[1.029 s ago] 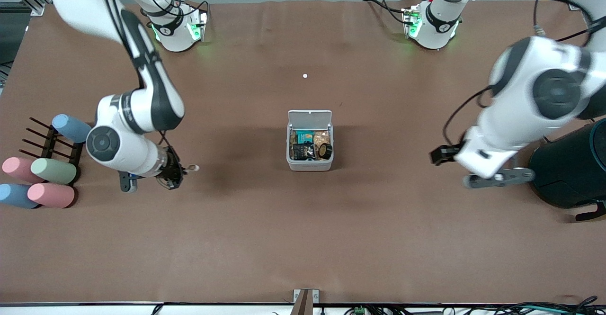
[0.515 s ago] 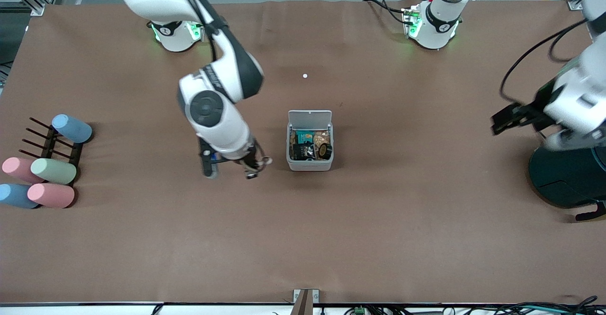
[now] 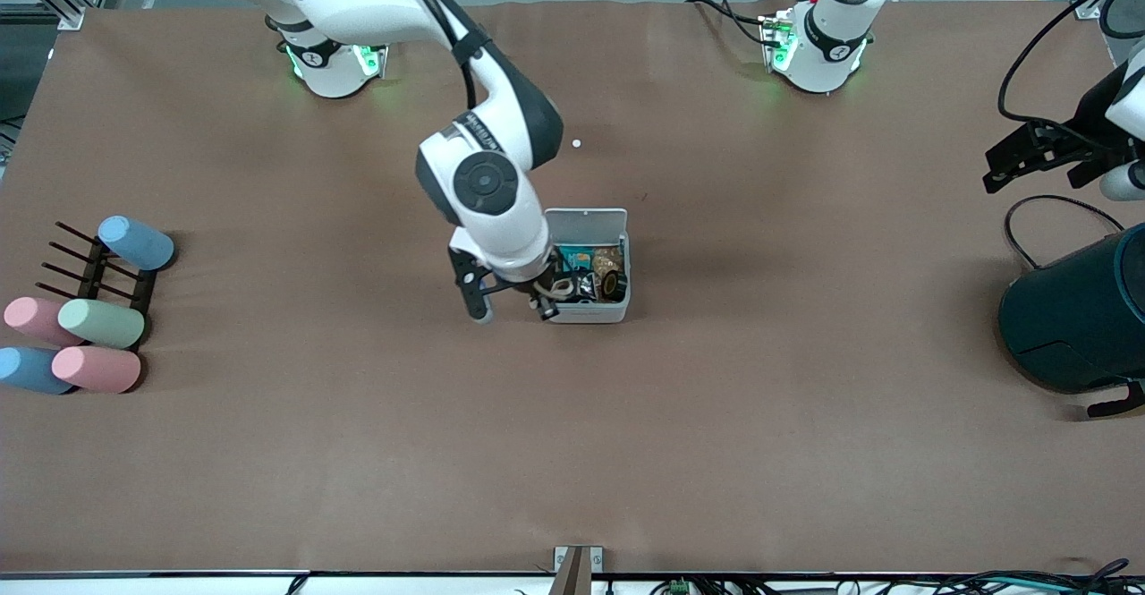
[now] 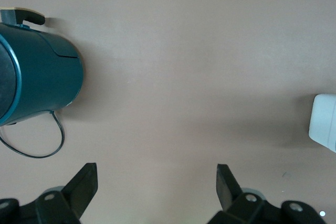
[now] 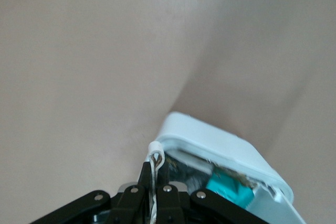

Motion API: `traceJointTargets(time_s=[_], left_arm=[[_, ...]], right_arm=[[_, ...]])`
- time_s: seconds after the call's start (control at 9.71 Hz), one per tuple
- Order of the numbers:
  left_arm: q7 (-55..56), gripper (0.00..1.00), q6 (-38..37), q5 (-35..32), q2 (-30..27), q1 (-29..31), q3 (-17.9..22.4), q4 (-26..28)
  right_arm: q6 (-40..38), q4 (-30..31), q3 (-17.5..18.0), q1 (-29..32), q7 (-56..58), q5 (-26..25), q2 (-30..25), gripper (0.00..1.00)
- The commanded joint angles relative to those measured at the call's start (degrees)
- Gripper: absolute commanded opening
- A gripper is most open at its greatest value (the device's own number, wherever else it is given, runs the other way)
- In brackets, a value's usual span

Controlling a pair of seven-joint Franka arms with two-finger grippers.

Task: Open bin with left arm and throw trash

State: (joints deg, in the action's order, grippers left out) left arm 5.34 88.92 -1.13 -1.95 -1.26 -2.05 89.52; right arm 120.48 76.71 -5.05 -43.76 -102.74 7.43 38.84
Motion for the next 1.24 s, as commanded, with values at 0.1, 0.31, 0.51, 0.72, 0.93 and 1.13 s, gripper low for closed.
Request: traceJointTargets(time_s=[0.1, 0.31, 0.51, 0.72, 0.93, 1.13], left_arm=[[-0.6, 1.0, 0.73, 0.78, -5.61, -1.11, 0.91, 6.37], [-0.77, 1.0, -0.85, 0.61, -2.38, -1.46, 0.56, 2.08], [-0.77, 1.0, -1.12, 0.61, -0.96, -1.99, 0.47, -0.39], [-0.95, 1.0, -1.3, 0.7, 0.53, -1.99, 0.47, -2.15], [-1.04, 1.0, -1.91, 0.96, 0.63, -0.85, 0.56, -1.98], [-0.51, 1.0, -2.09, 0.87, 0.63, -0.93, 0.65, -1.98]], right_arm=[[-0.24, -1.03, -0.58, -2.65, -0.18, 1.09, 1.76, 0.1], [1.59, -1.04, -0.58, -2.65, -0.35, 1.09, 1.76, 0.23], [1.96, -0.95, -0.66, -2.65, -0.36, 1.0, 1.85, 0.34], [1.96, -0.95, -0.66, -2.56, -0.36, 1.0, 1.85, 0.41], [1.26, -1.03, -0.66, -2.21, -0.09, 1.26, 1.5, 0.49], [-4.77, -1.38, -0.84, -1.17, 0.17, 1.27, 0.62, 0.51]])
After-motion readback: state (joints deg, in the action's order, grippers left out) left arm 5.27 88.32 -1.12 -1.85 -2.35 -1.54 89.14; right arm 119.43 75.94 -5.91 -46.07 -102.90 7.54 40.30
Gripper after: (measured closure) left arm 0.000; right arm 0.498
